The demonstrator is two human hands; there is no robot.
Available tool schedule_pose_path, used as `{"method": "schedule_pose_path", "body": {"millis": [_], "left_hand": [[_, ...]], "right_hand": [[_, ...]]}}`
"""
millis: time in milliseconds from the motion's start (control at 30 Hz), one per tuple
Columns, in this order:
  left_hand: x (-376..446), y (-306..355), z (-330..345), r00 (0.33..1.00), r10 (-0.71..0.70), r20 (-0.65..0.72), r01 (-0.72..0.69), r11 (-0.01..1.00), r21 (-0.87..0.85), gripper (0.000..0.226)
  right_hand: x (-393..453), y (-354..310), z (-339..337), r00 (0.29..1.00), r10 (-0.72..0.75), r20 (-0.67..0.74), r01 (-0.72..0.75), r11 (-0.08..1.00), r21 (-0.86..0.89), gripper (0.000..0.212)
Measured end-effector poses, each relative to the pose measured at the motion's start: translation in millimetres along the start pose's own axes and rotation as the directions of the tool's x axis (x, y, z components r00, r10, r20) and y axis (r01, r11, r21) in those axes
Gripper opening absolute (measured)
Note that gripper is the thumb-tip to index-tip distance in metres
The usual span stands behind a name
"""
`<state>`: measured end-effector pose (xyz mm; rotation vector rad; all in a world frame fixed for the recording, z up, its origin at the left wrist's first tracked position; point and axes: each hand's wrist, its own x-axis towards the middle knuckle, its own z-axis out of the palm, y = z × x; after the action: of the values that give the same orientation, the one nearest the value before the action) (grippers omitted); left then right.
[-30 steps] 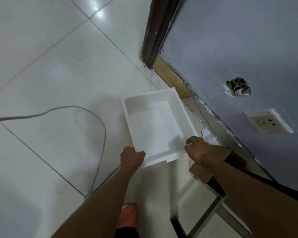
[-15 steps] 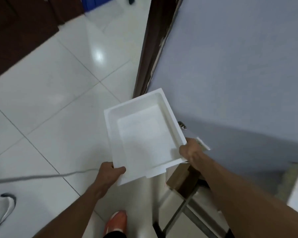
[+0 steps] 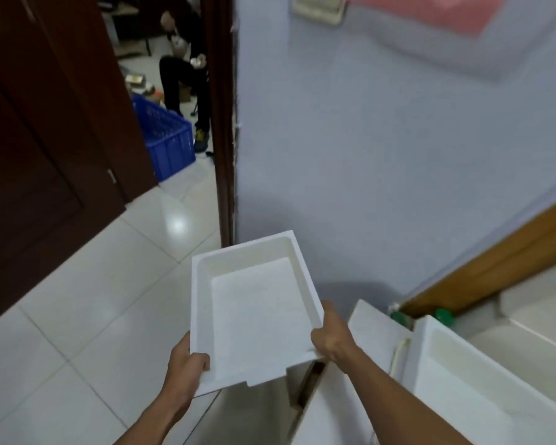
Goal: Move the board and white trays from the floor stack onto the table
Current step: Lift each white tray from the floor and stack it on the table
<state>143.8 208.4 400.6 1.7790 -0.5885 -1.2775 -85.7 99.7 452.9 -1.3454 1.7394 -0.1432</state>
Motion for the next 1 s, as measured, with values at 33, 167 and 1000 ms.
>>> {"method": "schedule_pose_path", "body": {"millis": [33,167,1000], "left_hand": [[-15,14,6,0.999,0.037,0.010,-0.037,0.999,0.014,0.046],[-78,62,26,0.969,0.235,0.075,-0.241,0.968,0.071,0.083],[-267,78,183,0.713,0.280,0.642,-0.593,0.730,0.340,0.106]], "right_hand": [[-15,4,-13,1.000,-0.027,-0.012,0.027,1.000,-0.011,0.070],[-71,21,-57,0.983,-0.168,-0.076,0.163,0.985,-0.060,0.101],[-289,244,-151,0.939,0.127,-0.318,-0.039,0.962,0.269,0.115]]}}
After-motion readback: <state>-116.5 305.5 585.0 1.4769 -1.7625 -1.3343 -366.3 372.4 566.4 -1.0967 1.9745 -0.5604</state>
